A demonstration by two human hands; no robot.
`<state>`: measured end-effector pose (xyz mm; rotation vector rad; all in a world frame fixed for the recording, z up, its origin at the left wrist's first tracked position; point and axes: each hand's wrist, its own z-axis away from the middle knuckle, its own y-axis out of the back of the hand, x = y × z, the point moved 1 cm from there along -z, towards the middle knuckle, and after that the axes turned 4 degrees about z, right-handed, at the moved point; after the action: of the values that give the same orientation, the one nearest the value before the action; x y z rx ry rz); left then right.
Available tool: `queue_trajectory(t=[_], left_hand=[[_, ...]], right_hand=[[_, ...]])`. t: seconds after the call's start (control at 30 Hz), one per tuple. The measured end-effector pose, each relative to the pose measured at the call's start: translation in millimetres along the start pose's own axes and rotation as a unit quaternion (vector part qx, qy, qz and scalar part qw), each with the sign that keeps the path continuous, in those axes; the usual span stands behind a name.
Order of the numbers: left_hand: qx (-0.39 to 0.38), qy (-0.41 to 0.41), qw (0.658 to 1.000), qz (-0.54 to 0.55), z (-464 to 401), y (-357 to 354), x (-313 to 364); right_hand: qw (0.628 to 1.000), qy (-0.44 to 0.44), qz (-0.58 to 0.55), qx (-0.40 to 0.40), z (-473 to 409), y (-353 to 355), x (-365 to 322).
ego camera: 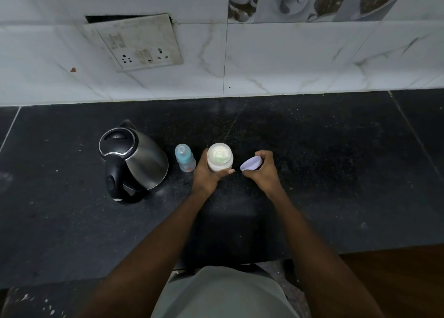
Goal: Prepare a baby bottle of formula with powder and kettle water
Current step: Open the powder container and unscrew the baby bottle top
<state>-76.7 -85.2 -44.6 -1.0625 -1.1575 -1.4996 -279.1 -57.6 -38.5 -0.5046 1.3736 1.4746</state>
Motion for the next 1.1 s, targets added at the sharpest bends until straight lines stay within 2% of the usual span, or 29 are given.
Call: queue_trajectory(t=[0.13,0.3,0.63,0.73,0.87,1.1], left_hand=[[0.002,0.002,1.0,-0.003,0,1,-1],[0.002,-0.002,1.0,-0.014,0,1,-2],[0.001,0.027,0.999,-0.042,-1,2,8],[-0.001,0.045,0.997,-0.062,-3,4,10],[0.002,0.075,0.994,-0.074,2,8,17],[0.013,0.054,0.992,-0.112,27,22,25]], right_hand=[[0.999,0.025,0.042,-0.022,-2,-4,6],[0.982,0.013,0.183,-0.044,-8,-7,14],[0.954,0.065,0.28,-0.09,-8,-3,6],[0.954,0.075,0.282,-0.067,-6,-2,-7],[0.966,0.11,0.231,-0.021,-6,-1,-32],[0.943,0.258,0.187,0.091,-6,-15,-82]])
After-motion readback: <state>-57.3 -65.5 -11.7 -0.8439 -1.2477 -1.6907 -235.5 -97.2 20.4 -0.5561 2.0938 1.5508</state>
